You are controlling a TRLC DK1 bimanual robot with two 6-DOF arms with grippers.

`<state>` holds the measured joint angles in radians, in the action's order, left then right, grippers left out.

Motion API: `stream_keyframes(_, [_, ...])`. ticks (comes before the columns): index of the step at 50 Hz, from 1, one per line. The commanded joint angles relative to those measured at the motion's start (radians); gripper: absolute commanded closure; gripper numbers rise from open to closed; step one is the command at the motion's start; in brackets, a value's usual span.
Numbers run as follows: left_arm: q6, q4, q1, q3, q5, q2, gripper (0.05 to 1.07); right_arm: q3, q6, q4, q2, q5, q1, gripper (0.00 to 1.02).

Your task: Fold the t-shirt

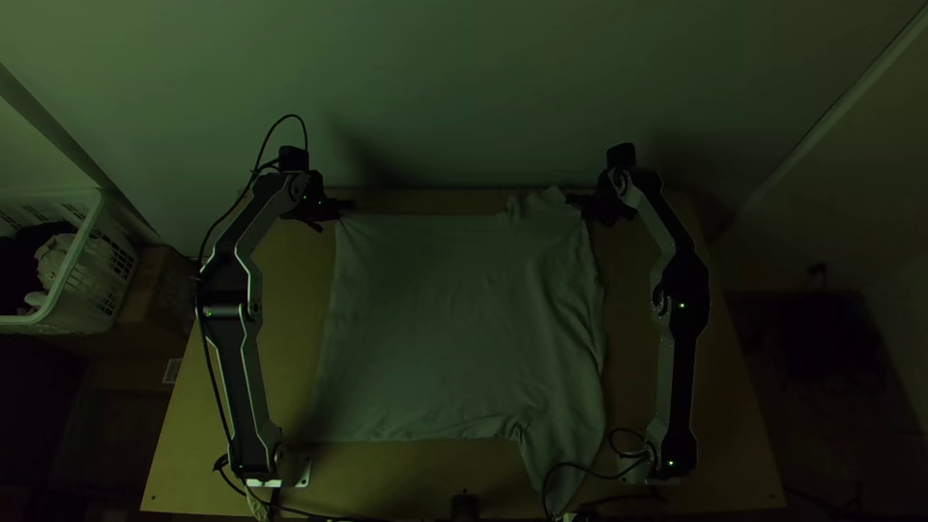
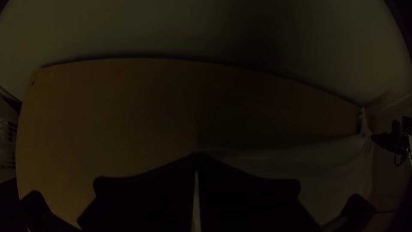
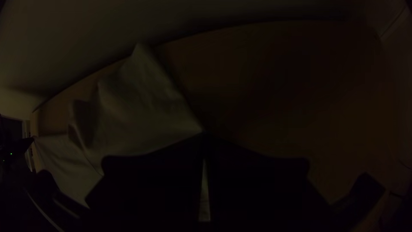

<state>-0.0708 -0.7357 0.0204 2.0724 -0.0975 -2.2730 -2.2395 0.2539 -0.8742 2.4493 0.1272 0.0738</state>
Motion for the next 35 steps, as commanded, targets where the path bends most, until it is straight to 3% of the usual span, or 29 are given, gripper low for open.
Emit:
stream_keyframes(1, [-0.012,-0.004,0.023,0.011,0.005,0.055,1.05,-0.025,-0.007,-0.006,-0.064,-0.023,-0.006,1.0])
stream_keyframes(20, [-0.024,-0.004,0.004,-0.09,-0.044,0.152,1.05,0.001,-0.025,-0.103,-0.138,-0.024,0.034,1.0])
stream_keyframes(35, [-0.011,0.056,0.015,-0.265,-0.065,0.282,1.05,0.155,-0.056,-0.103,-0.256,-0.026,0.034,1.0])
